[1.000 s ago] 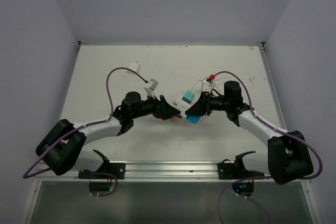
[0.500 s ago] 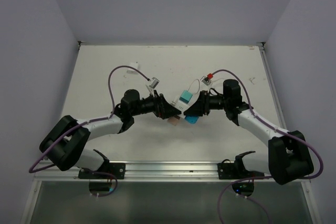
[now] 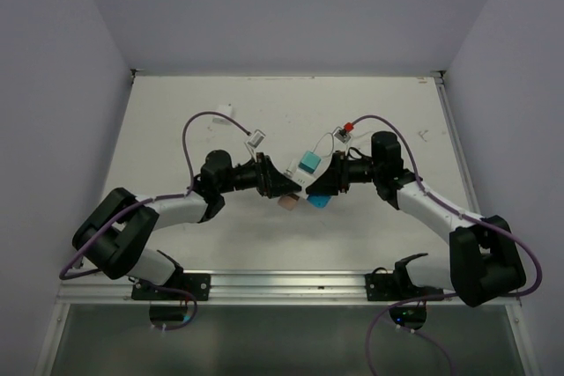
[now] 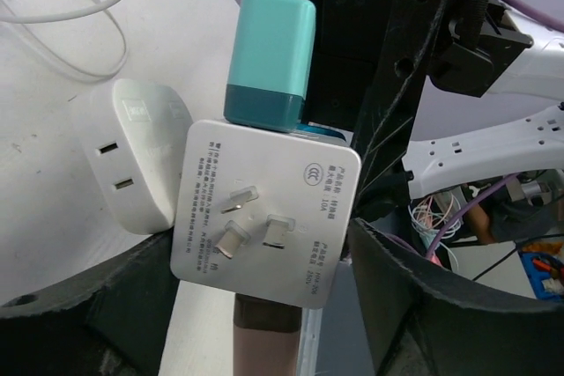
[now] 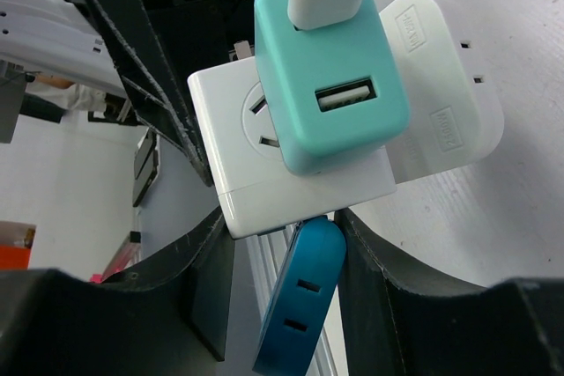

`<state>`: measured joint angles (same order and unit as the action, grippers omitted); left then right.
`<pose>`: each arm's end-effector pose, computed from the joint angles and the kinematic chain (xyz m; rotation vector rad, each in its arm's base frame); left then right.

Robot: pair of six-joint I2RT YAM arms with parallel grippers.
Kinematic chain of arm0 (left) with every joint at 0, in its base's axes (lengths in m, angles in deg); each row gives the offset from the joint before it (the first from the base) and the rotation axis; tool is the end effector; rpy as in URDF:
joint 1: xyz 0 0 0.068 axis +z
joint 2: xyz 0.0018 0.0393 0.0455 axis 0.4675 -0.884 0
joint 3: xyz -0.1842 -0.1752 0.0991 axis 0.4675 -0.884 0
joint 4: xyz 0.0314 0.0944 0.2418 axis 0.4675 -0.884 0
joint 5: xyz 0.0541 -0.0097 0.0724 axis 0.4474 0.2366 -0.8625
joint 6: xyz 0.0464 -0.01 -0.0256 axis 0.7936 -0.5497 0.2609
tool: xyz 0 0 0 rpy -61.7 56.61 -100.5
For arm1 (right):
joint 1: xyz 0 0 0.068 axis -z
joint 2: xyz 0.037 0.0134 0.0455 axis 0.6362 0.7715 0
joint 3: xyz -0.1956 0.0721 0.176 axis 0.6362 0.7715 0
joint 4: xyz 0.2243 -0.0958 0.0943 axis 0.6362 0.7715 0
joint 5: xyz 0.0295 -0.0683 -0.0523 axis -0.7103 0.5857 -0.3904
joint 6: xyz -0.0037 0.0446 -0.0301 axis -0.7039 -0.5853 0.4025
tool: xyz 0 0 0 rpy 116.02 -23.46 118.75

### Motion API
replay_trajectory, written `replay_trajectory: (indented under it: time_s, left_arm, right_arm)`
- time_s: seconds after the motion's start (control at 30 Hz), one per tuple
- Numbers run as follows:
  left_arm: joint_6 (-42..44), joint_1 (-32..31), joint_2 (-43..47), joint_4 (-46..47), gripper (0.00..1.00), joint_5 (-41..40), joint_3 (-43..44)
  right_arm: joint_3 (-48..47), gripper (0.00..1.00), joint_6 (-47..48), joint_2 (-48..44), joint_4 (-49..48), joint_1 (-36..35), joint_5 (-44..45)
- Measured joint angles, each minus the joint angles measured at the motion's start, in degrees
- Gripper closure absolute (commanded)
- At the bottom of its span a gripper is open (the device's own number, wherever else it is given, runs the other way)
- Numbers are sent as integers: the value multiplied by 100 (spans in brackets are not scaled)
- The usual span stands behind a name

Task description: Pull the plug off the socket

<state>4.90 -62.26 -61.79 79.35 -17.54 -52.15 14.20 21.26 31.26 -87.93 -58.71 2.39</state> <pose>0.2210 -0.1798 0.2049 0.3568 1.9068 -1.6685 0.2325 0.1141 0.2277 -0.5724 2.0344 1.5977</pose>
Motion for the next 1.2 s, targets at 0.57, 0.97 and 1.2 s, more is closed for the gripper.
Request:
replay_trajectory:
  time_s: [0.57,0.97,1.2]
  left_arm:
    - [-109,68,-28,61,100,44,-190]
    - [-623,640,540,286,100,-153,-793]
    - [-758,664,688,396,100,-293,-835]
  right_arm:
    - [-50,20,372,9,280,-57,-33]
    - [-63,20,437,11,221,-76,210]
    - [-63,44,-39,94,-332,-103,378]
